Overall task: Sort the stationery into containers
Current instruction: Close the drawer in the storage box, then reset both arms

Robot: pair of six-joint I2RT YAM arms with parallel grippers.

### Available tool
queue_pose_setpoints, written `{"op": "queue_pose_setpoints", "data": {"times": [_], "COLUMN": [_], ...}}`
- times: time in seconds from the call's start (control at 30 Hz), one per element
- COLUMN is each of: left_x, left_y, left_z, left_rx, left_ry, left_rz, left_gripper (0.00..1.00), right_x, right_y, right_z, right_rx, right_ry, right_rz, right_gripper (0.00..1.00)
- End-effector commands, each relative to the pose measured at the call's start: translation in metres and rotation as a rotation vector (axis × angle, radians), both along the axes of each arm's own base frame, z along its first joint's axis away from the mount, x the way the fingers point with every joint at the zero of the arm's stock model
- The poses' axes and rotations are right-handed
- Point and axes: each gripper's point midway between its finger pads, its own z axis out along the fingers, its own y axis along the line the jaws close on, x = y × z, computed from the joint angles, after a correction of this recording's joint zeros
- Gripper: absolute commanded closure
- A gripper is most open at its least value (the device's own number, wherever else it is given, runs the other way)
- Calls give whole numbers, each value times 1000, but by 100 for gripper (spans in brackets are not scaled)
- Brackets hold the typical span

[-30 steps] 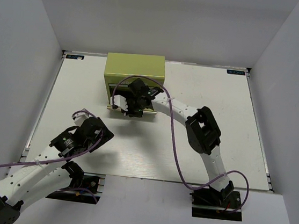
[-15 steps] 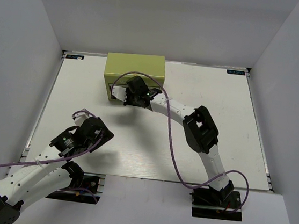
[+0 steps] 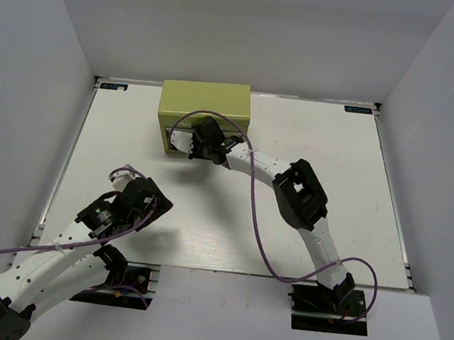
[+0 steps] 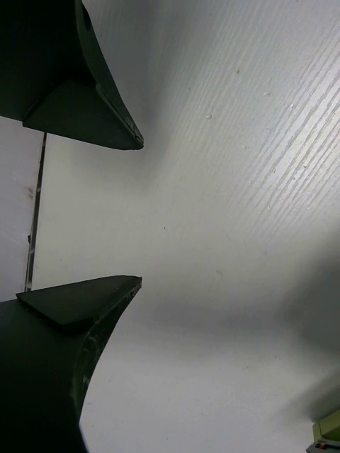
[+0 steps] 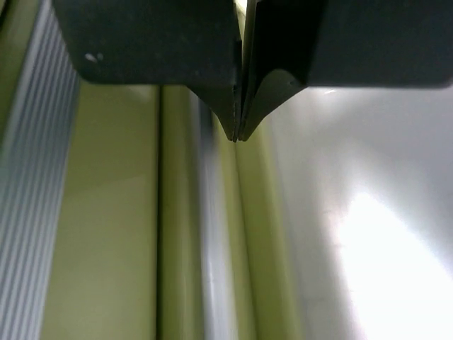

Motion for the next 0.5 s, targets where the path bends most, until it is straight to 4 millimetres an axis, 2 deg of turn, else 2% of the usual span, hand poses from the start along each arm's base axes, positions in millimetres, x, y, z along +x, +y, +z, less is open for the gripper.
{"op": "queue_pose_setpoints", "data": {"times": [0.0, 0.03, 0.07, 0.1, 0.13, 0.17, 0.2, 0.23, 0.27, 0.3, 0.33, 0.37, 0.43, 0.47], "left_x": [7, 9, 9, 13, 14, 16, 17, 19, 20, 22, 22, 22, 26, 26], "left_y": [-4, -5, -8, -13, -14, -14, -17, -18, -20, -21, -22, -24, -28, -33], "left_z": [14, 16, 20, 25, 29, 31, 36, 41, 46, 48, 51, 52, 55, 59], "left_rx": [-23, -14, -25, -40, -43, -28, -39, -37, -27, -20, -18, -7, 3, -8], "left_ry": [-57, -72, -91, -115, -137, -150, -174, -193, -210, -224, -232, -243, -255, -274], "left_rz": [-16, -35, -53, -72, -82, -103, -121, -132, -164, -176, -193, -221, -246, -275], "left_gripper": [18, 18, 18, 18, 17, 17, 15, 14, 12, 11, 11, 10, 10, 10], "right_x": [-26, -40, -60, -76, -85, -96, -110, -114, -123, -124, -122, -127, -125, -123], "right_y": [6, 3, -8, -6, -9, -13, -22, -28, -42, -50, -57, -69, -89, -104], "right_z": [41, 40, 58, 61, 83, 98, 105, 107, 108, 126, 133, 150, 144, 158], "right_rx": [134, 145, 185, 228, 269, 299, 344, 348, 374, 406, 421, 458, 465, 484], "right_ry": [95, 142, 170, 240, 242, 259, 330, 353, 407, 384, 377, 352, 350, 290], "right_rz": [111, 130, 138, 167, 176, 183, 141, 121, 53, 33, 7, -33, -144, -192], "right_gripper": [100, 100, 99, 96, 93, 88, 74, 67, 56, 51, 46, 41, 30, 13]}}
